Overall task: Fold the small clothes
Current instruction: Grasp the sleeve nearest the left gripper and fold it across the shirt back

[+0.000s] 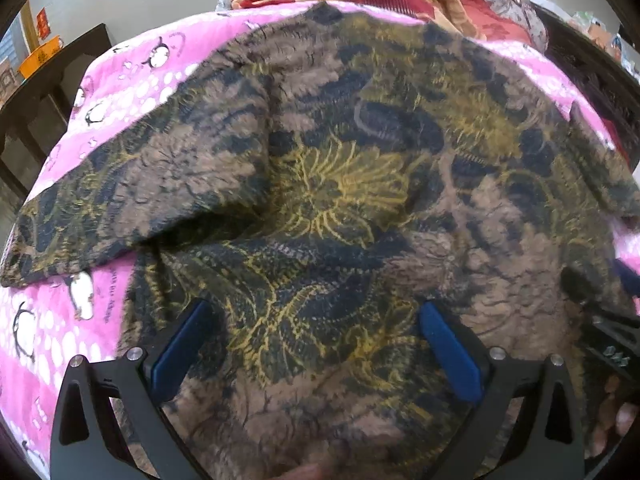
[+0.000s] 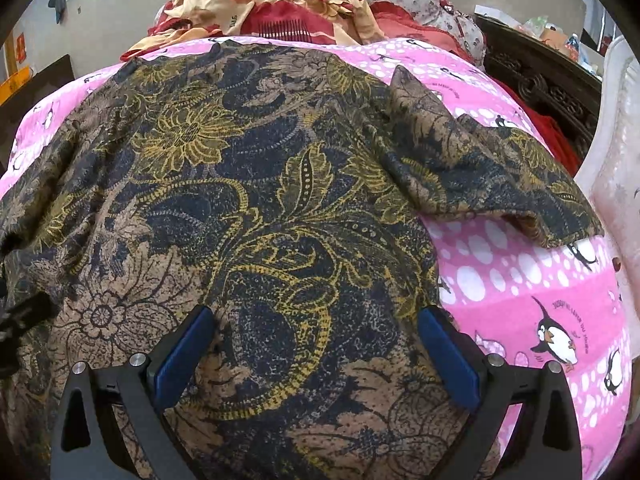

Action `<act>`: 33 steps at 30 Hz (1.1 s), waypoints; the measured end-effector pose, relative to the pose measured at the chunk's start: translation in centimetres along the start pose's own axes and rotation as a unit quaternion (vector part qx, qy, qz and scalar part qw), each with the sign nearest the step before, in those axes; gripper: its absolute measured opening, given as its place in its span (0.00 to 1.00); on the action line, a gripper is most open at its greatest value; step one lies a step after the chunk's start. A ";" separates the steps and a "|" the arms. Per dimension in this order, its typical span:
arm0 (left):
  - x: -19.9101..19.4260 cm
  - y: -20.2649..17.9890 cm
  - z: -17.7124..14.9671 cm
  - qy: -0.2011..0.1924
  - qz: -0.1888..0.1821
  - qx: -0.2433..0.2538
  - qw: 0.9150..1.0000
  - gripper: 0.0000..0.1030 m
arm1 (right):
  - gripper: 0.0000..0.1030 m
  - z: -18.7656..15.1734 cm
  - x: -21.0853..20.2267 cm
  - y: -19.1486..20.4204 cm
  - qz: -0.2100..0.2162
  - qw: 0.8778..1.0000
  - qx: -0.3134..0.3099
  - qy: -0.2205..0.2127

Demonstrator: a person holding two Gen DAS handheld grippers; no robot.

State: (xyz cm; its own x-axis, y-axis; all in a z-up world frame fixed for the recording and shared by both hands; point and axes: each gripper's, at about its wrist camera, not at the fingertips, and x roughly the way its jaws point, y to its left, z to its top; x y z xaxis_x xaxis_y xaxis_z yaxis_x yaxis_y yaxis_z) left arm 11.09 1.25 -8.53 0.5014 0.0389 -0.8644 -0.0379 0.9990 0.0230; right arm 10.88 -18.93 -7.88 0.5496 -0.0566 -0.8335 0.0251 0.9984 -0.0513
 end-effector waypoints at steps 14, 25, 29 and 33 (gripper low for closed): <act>-0.5 0.0 -1.6 -0.049 0.004 0.006 0.999 1.00 | 1.00 -0.1 0.0 -0.3 0.017 1.000 0.010 -0.008; -9.2 23.4 0.6 -0.112 -0.097 -0.223 0.964 1.00 | 1.00 -0.1 -0.1 -0.4 0.016 1.000 0.009 -0.008; -8.1 32.5 -1.6 -0.071 -0.100 -0.312 0.942 1.00 | 1.00 -0.1 -0.1 -0.4 0.015 1.000 0.009 -0.008; -4.9 37.0 -4.8 -0.035 -0.168 -0.414 0.894 0.93 | 1.00 -0.1 -0.1 -0.4 0.016 1.000 0.009 -0.008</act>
State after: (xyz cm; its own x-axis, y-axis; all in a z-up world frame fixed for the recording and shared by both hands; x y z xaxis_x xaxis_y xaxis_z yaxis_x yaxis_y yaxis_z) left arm 3.08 37.88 -5.82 0.6564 -0.2307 -0.7183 -0.4876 0.5968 -0.6373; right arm 10.71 -19.29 -7.88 0.5638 -0.0247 -0.8256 0.0230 0.9996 -0.0142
